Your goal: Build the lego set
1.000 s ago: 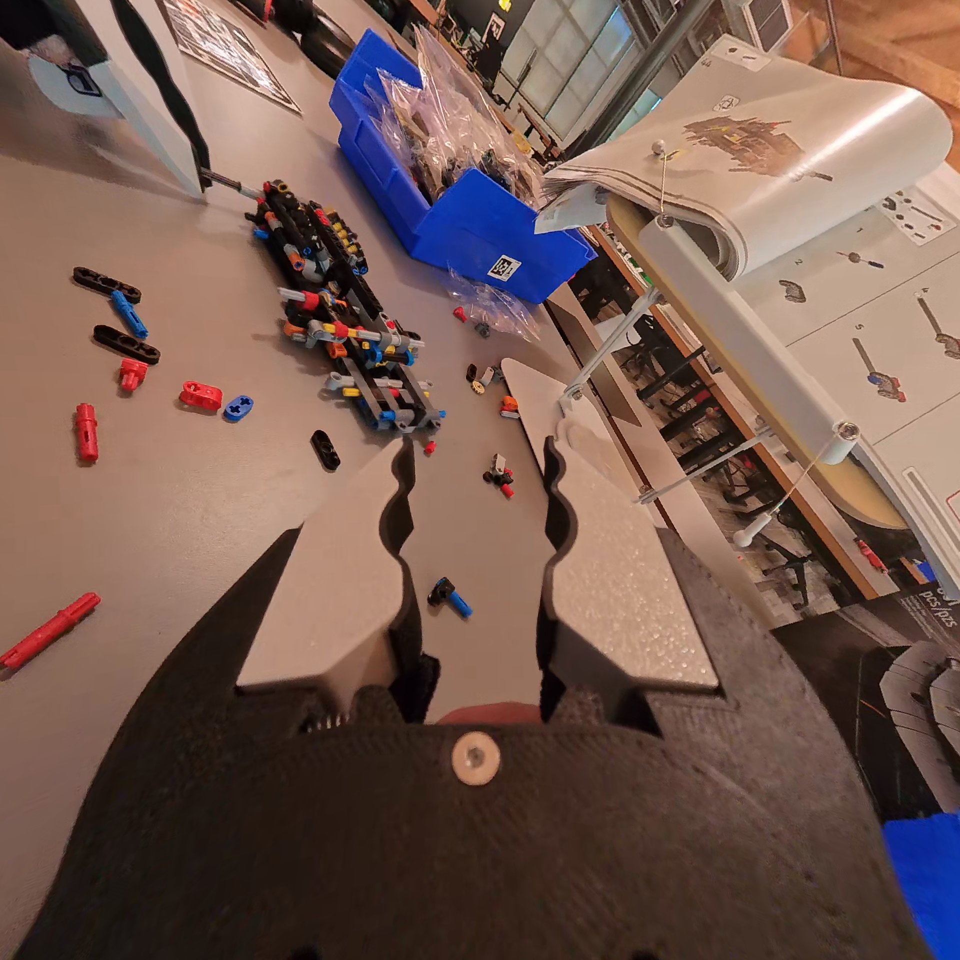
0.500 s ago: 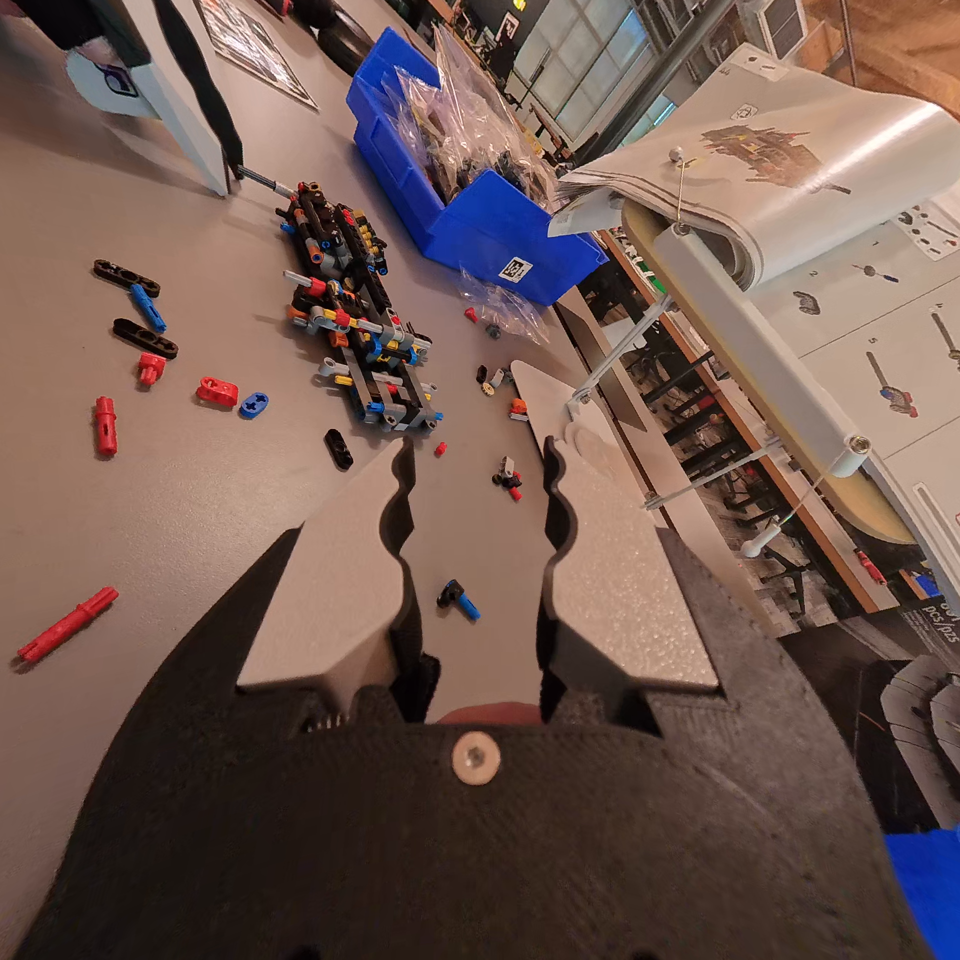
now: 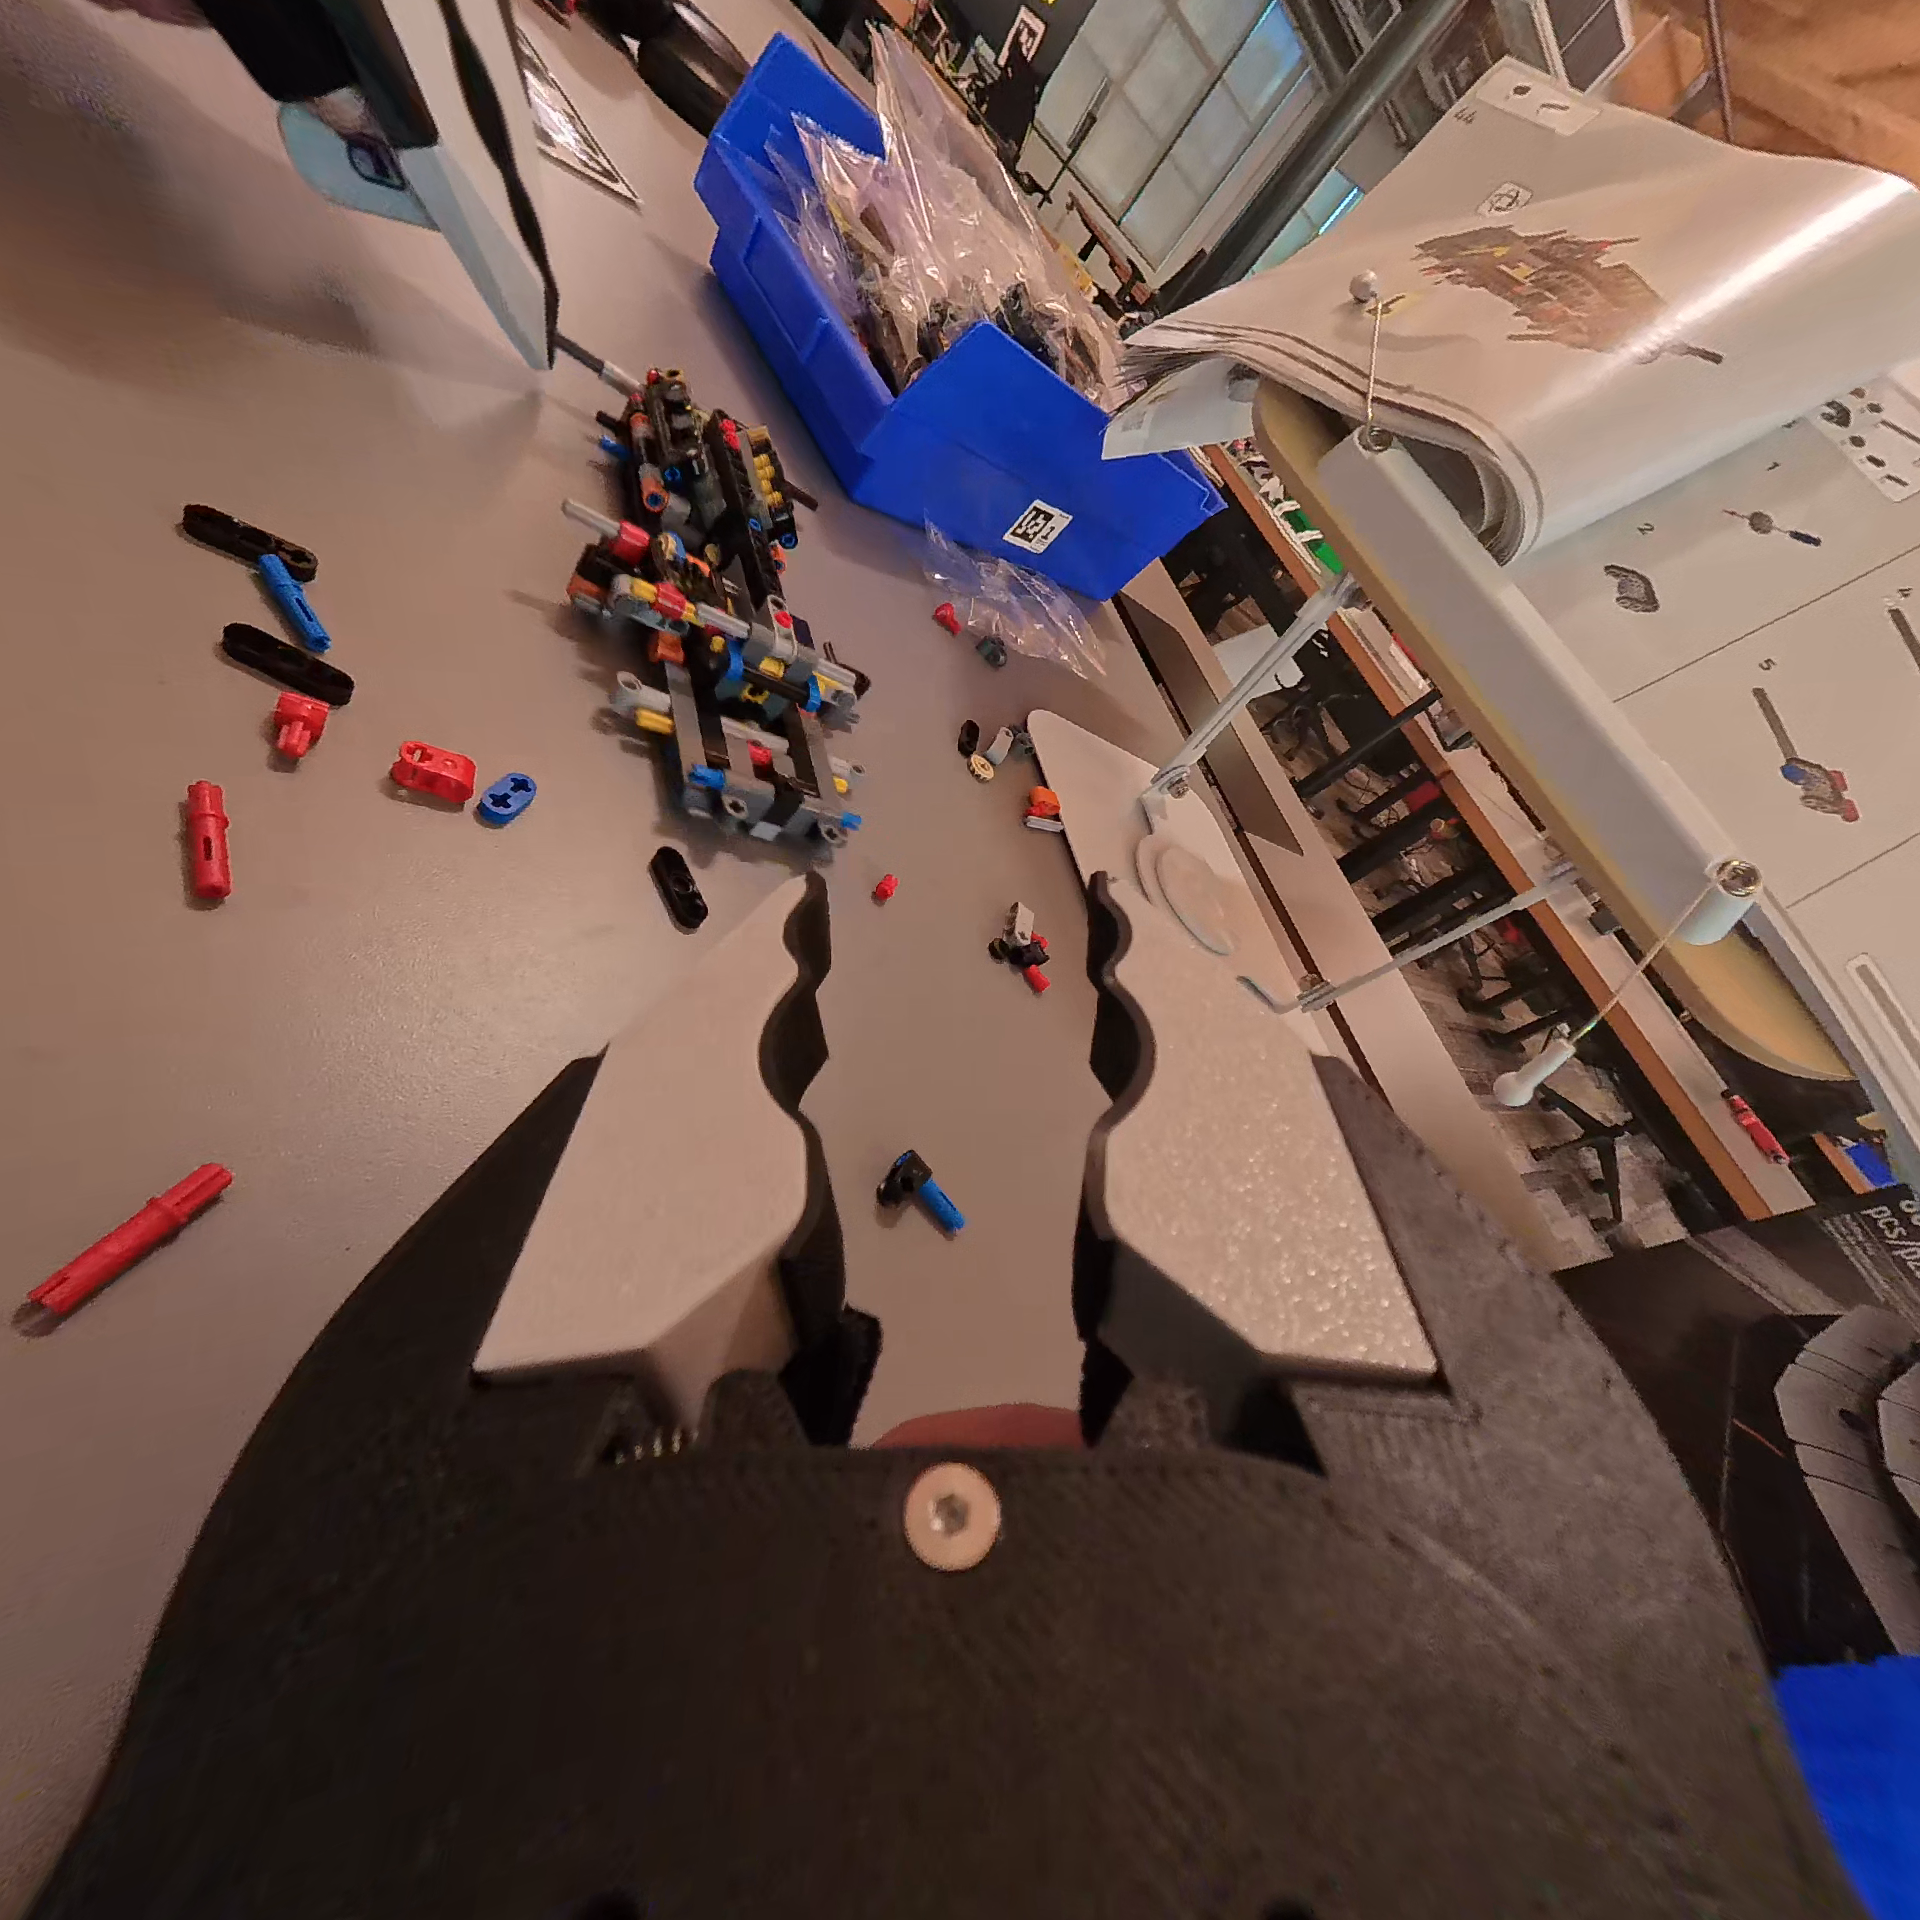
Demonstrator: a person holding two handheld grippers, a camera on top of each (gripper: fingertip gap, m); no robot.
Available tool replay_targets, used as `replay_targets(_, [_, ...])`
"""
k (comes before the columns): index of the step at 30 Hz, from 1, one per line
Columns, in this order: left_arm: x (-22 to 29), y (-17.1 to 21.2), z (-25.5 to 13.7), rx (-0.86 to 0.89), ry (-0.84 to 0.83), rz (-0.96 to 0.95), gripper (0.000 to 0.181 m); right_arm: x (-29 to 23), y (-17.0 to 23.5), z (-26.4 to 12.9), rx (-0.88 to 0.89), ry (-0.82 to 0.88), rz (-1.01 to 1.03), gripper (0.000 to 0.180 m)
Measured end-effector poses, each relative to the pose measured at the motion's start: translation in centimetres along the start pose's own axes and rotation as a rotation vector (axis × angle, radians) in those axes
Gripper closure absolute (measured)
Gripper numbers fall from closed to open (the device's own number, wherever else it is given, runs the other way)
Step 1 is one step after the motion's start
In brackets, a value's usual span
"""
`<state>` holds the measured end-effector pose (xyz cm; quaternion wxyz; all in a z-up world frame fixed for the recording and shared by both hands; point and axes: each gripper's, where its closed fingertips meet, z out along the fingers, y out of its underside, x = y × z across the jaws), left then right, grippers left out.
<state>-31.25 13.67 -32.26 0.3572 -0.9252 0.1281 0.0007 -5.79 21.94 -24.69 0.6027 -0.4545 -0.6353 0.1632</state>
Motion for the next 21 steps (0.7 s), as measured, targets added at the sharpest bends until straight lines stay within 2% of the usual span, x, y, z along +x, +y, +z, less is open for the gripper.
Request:
replay_targets(2, [-1.5, 0.3, -0.1, -0.016, -0.031, 0.0, 0.166, 0.0, 0.0, 0.0, -0.001, -0.001, 0.003, 0.132])
replay_targets(5, [-1.7, 0.3, -0.2, -0.008, 0.022, -0.064, 0.148, 0.0, 0.0, 0.0, 0.0, -0.002, 0.006, 0.132])
replay_targets(6, [-1.8, 0.2, -0.1, -0.006, 0.02, -0.07, 0.134, 0.0, 0.1, 0.0, -0.002, -0.004, 0.007, 0.132])
replay_targets(8, [-2.2, 0.2, 0.3, -0.017, -0.014, -0.035, 0.141, -0.1, 0.1, 0.1, -0.002, -0.008, 0.01, 0.132])
replay_targets(12, [-1.9, -0.1, 1.0, -0.024, 0.011, -0.002, 0.174, -0.1, 0.2, 0.1, -0.003, -0.011, 0.012, 0.132])
replay_targets(17, [-2.7, 0.2, 0.8, -0.051, 0.027, 0.06, 0.178, -0.1, 0.1, 0.0, 0.001, -0.011, 0.017, 0.132])
replay_targets(21, [-2.5, -0.3, 0.8, -0.04, 0.096, 0.183, 0.179, -0.3, 0.1, 0.0, 0.0, -0.018, 0.008, 0.132])
